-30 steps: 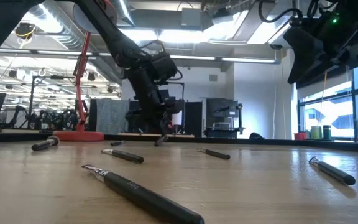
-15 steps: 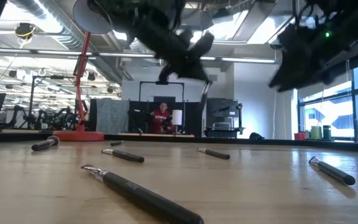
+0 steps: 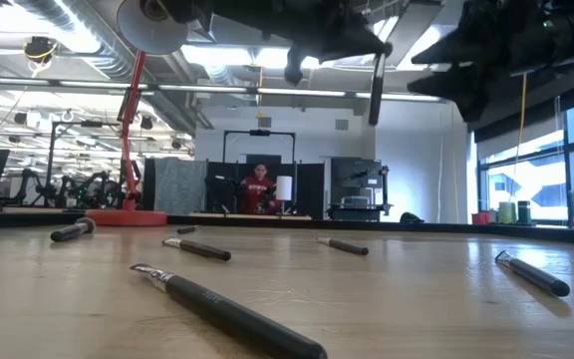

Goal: Pick & Place Makeup Supplies
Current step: Put the makeup brush into the organizer

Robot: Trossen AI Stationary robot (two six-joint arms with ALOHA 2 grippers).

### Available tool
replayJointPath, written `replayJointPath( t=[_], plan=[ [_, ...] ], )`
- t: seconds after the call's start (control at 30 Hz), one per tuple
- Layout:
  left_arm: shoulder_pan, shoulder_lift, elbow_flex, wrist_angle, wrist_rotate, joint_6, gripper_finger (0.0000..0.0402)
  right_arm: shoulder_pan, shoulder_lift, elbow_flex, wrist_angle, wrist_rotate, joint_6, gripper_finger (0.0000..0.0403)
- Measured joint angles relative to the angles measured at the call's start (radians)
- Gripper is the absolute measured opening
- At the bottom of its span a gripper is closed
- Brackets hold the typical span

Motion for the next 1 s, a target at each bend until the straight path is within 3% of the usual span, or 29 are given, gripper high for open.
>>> replayJointPath(
  t=[0.23,0.7,1.0],
  plan=[
    [-0.035,0.0,0.0,0.013,-0.074,0.025,0.0004,0.0,0.086,0.0,0.171,-0.067,-0.055,0.0218],
    [-0.046,0.001,0.0,0.023,-0.077,0.03,0.0002,-0.047,0.275,0.0,0.411,-0.076,-0.07,0.0217],
    [-0.045,0.001,0.0,0.016,-0.076,0.033,0.0002,-0.059,0.4,0.0,0.617,-0.077,-0.061,0.0161]
  ],
)
